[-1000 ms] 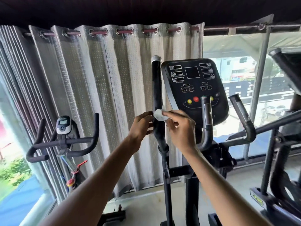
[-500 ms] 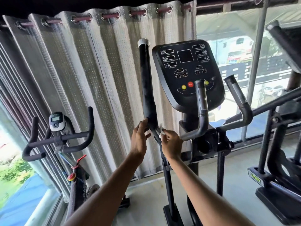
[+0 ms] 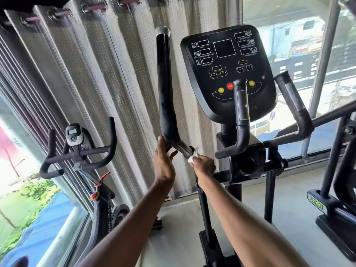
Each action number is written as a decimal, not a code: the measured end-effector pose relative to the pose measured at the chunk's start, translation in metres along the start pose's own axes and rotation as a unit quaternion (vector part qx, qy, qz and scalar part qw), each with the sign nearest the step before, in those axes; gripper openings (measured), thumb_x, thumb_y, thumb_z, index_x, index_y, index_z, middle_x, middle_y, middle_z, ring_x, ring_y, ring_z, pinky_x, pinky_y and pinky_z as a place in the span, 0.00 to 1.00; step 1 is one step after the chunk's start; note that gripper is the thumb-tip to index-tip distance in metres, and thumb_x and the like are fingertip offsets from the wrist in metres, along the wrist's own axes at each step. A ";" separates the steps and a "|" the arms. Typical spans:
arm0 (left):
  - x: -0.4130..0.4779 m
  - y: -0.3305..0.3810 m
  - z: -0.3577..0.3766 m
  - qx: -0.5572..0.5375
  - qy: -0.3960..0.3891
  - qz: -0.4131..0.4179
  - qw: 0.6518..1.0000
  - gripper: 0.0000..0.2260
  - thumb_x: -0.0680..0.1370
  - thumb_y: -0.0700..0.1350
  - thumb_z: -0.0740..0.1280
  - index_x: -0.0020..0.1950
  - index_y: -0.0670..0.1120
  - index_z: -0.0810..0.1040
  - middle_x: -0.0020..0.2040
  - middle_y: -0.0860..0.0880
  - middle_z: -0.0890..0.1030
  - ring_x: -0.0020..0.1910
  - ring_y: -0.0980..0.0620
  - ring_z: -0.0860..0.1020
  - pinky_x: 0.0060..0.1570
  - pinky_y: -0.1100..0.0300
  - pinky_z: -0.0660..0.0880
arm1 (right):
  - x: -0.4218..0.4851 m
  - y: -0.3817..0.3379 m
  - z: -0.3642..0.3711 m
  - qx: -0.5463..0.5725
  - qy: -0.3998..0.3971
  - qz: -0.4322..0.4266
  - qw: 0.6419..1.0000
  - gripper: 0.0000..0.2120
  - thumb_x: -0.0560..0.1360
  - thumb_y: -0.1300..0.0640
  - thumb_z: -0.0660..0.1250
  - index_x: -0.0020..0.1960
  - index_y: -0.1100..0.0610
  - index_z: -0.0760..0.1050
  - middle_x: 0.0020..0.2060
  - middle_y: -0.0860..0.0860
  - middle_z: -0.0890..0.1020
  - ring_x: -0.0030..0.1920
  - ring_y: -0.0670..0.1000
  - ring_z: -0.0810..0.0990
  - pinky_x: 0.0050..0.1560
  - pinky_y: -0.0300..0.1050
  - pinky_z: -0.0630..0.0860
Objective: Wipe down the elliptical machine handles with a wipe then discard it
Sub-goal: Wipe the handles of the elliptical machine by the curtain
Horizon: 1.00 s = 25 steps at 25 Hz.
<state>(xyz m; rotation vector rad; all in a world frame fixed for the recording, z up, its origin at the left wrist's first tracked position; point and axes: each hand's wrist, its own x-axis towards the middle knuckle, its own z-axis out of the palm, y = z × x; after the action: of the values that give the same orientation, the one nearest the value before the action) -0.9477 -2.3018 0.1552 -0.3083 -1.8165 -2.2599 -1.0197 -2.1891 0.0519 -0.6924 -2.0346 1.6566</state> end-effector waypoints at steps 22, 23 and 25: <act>-0.059 0.012 -0.013 0.104 -0.139 -0.127 0.977 0.11 0.77 0.43 0.75 0.58 0.41 0.81 0.52 0.43 0.84 0.52 0.44 0.84 0.51 0.48 0.84 | -0.142 -0.054 -0.127 0.237 -0.098 -0.045 0.966 0.10 0.69 0.63 0.77 0.48 0.67 0.83 0.48 0.65 0.85 0.48 0.61 0.86 0.56 0.55 0.82; -0.062 0.013 -0.010 0.097 -0.147 -0.129 0.976 0.10 0.77 0.41 0.75 0.57 0.41 0.81 0.52 0.42 0.84 0.51 0.44 0.84 0.51 0.48 0.84 | -0.146 -0.052 -0.132 0.231 -0.096 -0.045 0.967 0.10 0.70 0.62 0.77 0.48 0.67 0.83 0.48 0.67 0.84 0.48 0.62 0.85 0.55 0.55 0.81; -0.065 0.013 -0.004 0.095 -0.166 -0.126 0.974 0.06 0.75 0.35 0.74 0.51 0.41 0.82 0.49 0.40 0.85 0.49 0.42 0.85 0.51 0.48 0.84 | -0.153 -0.051 -0.144 0.225 -0.081 -0.050 0.970 0.09 0.70 0.63 0.77 0.48 0.66 0.84 0.47 0.69 0.83 0.44 0.62 0.82 0.51 0.56 0.78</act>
<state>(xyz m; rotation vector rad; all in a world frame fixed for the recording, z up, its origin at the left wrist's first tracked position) -0.8820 -2.3057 0.1473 -0.4681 -2.3427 -2.2786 -0.8175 -2.1814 0.1285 -0.2994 -1.6642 2.0695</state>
